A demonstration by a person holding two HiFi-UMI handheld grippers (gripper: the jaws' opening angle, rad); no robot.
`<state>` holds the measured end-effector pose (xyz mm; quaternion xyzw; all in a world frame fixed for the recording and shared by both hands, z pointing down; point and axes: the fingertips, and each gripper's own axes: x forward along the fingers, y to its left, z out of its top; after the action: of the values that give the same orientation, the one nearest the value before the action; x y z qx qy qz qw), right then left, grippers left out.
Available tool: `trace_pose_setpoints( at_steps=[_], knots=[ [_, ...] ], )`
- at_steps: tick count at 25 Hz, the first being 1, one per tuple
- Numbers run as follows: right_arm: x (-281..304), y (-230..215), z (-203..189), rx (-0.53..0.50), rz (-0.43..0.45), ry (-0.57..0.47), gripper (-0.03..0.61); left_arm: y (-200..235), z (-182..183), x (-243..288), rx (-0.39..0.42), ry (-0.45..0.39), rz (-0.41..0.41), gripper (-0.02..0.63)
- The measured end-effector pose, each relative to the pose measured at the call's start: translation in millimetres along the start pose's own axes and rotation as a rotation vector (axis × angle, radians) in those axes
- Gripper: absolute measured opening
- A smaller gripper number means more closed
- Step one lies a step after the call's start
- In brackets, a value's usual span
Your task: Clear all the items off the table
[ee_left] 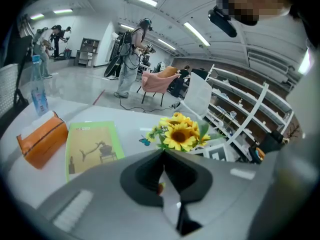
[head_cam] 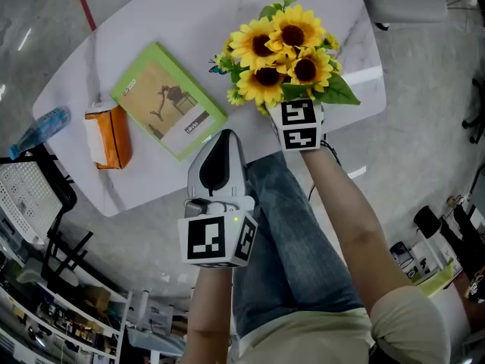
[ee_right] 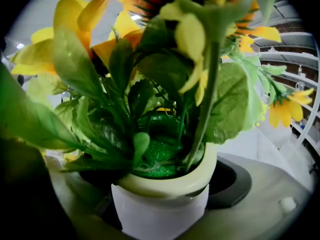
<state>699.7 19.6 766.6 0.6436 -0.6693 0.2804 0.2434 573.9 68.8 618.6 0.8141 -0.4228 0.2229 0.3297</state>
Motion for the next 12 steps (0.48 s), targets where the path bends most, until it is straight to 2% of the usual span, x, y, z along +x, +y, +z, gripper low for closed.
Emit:
trace_pose_setpoints(
  at_steps=[12],
  knots=[
    [-3.8,-3.5,2.2,0.003,0.009,0.023,0.548,5.4,8.6,2.0,-0.005,-0.006,0.024,0.011]
  ],
)
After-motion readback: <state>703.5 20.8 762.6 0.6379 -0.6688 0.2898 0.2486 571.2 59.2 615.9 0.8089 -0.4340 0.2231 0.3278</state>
